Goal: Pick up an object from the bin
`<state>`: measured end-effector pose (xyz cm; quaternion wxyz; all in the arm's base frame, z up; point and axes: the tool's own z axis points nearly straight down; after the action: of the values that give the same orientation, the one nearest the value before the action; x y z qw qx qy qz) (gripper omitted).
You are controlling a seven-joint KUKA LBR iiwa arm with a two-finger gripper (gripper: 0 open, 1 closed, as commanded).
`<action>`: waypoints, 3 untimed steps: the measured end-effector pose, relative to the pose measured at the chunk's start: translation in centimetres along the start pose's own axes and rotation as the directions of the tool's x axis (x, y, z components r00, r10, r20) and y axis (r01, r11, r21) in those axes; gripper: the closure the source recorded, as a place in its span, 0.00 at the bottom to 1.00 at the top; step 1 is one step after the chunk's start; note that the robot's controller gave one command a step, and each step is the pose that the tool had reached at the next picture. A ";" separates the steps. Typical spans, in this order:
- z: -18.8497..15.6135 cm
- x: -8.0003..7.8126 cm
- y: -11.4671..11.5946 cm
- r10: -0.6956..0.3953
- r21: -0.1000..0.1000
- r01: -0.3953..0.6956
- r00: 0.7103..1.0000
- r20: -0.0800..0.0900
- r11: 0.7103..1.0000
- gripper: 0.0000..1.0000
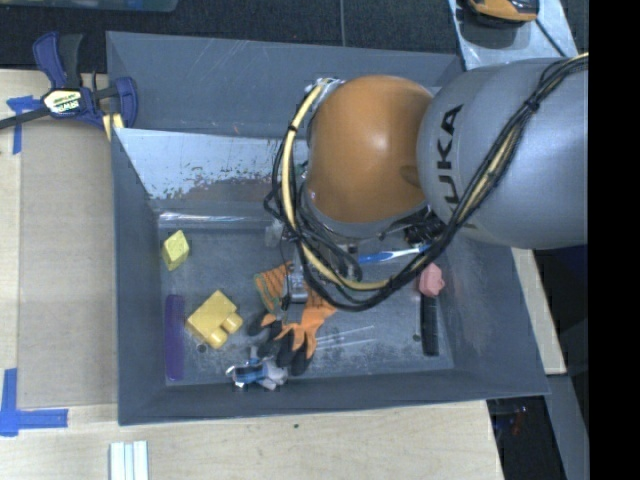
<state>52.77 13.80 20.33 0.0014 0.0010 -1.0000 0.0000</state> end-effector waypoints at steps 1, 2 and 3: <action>-0.2 -0.2 -0.1 0.002 -0.001 -0.002 1.000 0.005 1.000 0.00; 6.6 0.9 -4.8 -0.124 0.000 0.124 0.992 0.009 0.992 0.00; 13.5 2.8 -8.7 -0.120 -0.003 0.120 0.993 0.020 0.993 0.00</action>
Offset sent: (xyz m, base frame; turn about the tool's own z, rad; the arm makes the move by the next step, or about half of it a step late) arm -0.0214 -0.0940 -0.1333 -0.2386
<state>49.91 5.12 6.85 -0.0083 0.0609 -0.9981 -0.0022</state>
